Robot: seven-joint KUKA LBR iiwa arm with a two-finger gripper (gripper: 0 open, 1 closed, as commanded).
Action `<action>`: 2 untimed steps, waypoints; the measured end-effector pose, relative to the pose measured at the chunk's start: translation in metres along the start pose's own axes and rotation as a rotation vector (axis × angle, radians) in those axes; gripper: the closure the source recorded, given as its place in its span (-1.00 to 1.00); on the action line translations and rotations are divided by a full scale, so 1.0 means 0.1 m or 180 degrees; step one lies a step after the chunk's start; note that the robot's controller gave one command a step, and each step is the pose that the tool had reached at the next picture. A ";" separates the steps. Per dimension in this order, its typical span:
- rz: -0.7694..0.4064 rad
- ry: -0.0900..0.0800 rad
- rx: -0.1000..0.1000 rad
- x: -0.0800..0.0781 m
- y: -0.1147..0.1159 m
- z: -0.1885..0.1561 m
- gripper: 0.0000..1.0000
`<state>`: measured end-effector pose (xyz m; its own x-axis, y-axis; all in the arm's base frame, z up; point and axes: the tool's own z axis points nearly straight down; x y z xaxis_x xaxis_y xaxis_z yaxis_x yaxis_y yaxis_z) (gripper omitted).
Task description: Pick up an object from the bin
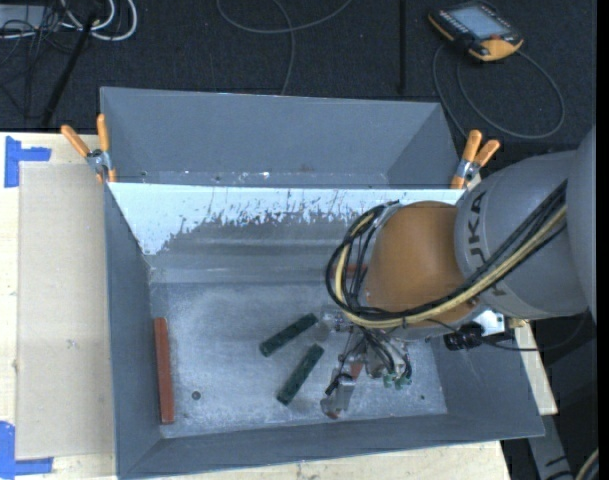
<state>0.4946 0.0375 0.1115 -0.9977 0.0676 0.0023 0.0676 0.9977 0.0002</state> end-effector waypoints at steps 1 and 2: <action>0.0443 0.0003 0.0000 0.05 -0.17 0.26 -1.00; -0.0214 -0.0007 0.0009 -0.08 0.21 0.37 -1.00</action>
Offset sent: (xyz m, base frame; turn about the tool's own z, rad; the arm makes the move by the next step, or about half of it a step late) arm 0.0186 0.0517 -0.0415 -0.1265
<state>0.5039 0.0582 0.0745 -1.0000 0.0002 0.0001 0.0002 1.0000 -0.0027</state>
